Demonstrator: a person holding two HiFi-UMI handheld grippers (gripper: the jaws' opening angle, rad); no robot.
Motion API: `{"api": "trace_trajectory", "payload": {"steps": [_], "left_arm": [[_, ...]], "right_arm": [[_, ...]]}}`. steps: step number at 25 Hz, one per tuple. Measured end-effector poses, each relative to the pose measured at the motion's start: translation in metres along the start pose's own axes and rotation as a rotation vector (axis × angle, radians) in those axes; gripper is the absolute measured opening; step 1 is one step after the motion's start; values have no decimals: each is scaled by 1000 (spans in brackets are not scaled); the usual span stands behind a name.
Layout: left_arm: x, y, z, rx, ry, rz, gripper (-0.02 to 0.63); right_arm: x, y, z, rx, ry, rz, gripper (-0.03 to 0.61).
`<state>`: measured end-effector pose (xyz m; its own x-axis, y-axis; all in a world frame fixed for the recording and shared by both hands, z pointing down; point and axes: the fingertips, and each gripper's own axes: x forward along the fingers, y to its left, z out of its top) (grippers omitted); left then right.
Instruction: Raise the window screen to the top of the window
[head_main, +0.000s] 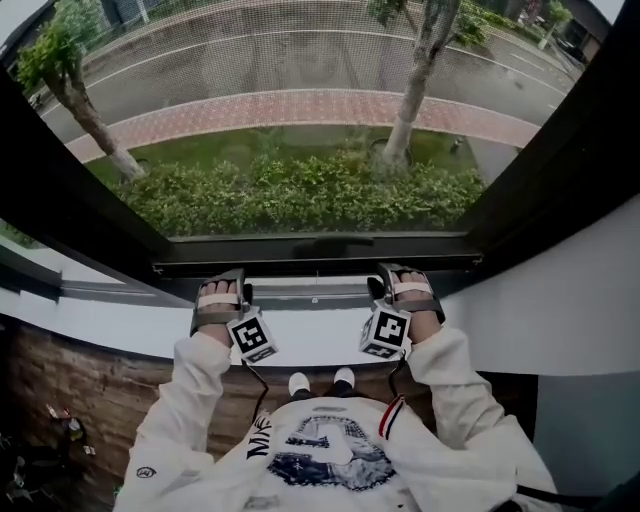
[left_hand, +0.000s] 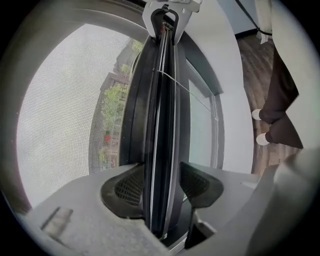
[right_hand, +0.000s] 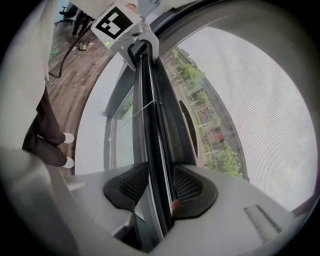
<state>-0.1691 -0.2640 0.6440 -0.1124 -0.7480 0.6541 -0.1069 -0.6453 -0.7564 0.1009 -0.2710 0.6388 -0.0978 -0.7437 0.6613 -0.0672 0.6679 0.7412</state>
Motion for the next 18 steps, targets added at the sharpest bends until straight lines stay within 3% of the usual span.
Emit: {"api": "trace_trajectory", "payload": {"steps": [18], "left_arm": [[-28, 42, 6, -11, 18, 139, 206]], "right_arm": [[-30, -40, 7, 14, -50, -92, 150]]}}
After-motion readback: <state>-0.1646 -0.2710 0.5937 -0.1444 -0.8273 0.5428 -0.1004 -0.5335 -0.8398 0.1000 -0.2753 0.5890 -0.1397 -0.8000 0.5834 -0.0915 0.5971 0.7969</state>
